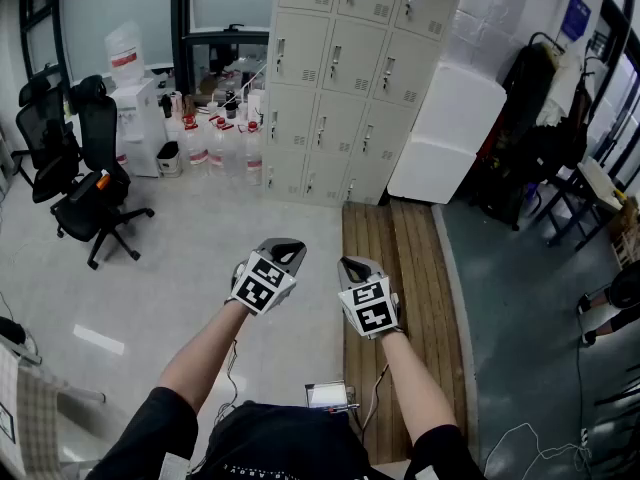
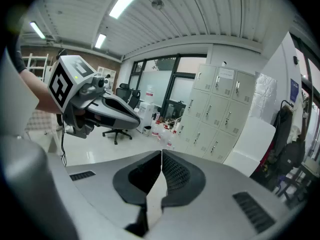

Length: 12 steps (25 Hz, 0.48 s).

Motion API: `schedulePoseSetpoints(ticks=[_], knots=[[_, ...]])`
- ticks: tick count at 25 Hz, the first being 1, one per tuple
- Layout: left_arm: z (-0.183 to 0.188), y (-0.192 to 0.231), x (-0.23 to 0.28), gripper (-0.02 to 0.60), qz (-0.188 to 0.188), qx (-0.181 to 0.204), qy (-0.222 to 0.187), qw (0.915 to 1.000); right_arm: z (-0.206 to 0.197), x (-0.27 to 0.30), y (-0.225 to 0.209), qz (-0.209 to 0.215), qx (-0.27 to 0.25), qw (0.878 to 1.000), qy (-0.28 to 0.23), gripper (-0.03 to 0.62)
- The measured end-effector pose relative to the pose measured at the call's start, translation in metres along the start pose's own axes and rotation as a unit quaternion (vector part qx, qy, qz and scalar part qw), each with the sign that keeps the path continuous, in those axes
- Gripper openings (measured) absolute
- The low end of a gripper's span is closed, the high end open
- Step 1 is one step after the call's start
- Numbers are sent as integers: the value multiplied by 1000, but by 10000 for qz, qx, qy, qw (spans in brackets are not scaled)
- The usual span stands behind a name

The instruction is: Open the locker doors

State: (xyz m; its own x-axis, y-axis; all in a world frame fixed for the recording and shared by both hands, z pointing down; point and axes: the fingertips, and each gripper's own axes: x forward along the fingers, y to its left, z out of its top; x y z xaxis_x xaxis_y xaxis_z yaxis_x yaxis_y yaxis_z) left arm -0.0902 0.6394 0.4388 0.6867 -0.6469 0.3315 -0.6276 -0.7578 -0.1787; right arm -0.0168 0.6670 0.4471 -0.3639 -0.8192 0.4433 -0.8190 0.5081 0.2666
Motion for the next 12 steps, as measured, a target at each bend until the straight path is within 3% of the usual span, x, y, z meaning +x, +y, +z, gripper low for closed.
schedulePoseSetpoints(ticks=[8, 12], knots=[[3, 8, 13, 20, 95, 154, 53, 9998, 3, 7, -19, -32, -71, 10000, -9, 31], [0, 16, 16, 20, 174, -31, -36, 9998, 1, 10, -26, -107, 17, 9999, -103, 32]])
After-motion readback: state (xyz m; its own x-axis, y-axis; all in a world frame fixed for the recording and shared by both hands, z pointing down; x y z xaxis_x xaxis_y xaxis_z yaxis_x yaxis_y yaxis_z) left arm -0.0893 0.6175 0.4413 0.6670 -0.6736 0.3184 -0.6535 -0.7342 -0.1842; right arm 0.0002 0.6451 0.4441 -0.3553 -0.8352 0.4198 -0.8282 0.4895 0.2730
